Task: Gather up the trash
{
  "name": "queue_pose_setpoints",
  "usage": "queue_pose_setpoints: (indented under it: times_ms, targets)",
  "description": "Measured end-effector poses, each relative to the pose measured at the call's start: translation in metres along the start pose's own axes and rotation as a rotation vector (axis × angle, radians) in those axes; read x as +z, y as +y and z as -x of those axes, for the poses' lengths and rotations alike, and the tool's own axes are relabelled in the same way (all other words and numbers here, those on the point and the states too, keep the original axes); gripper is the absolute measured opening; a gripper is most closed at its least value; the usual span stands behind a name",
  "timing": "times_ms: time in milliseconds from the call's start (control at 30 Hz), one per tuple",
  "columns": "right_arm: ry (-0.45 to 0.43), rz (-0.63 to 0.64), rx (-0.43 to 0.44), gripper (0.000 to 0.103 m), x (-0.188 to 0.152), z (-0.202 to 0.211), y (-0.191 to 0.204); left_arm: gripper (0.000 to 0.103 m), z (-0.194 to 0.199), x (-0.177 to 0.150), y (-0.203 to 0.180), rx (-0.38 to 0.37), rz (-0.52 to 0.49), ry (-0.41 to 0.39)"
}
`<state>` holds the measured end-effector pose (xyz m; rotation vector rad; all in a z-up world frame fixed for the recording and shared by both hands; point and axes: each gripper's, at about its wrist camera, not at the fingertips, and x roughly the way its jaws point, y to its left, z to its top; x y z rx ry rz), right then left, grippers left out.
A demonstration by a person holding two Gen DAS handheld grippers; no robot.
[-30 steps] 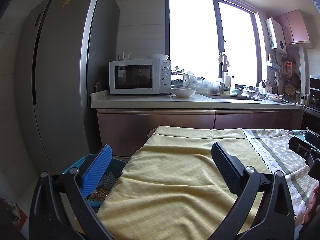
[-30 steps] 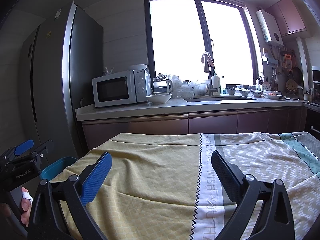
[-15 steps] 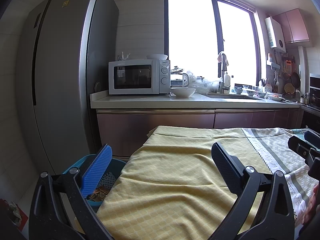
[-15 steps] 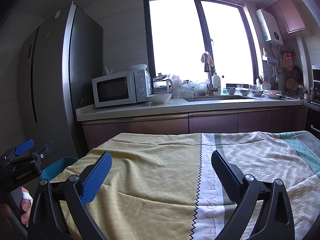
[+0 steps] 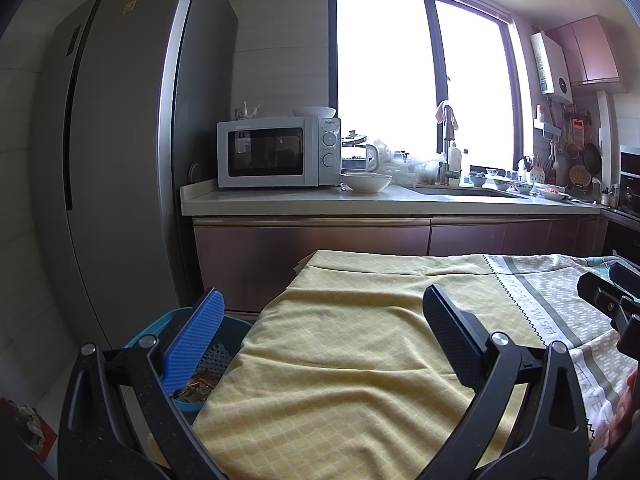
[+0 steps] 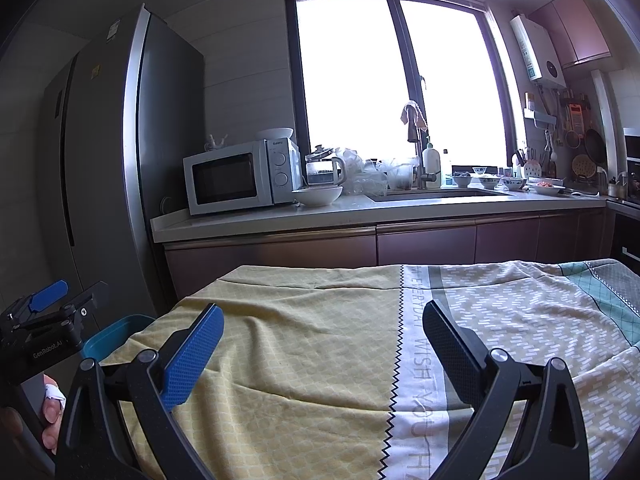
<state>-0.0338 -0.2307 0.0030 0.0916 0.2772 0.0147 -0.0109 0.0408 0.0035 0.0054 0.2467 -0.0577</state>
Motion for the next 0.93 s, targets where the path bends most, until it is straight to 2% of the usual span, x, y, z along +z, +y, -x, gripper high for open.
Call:
queue_pose_setpoints:
  times_ms: [667, 800, 933]
  targets:
    - [0.006, -0.012, -0.001, 0.096, -0.002, -0.006, -0.009, 0.098, -0.011, 0.001, -0.006, -0.009, -0.009, 0.033]
    - [0.015, -0.021, -0.021, 0.096, -0.002, -0.008, -0.020, 0.098, -0.027, 0.001, -0.010, -0.030, -0.033, 0.100]
    - [0.041, -0.048, -0.058, 0.096, -0.001, -0.012, -0.042, 0.098, -0.060, 0.003, -0.013, -0.085, -0.042, 0.216]
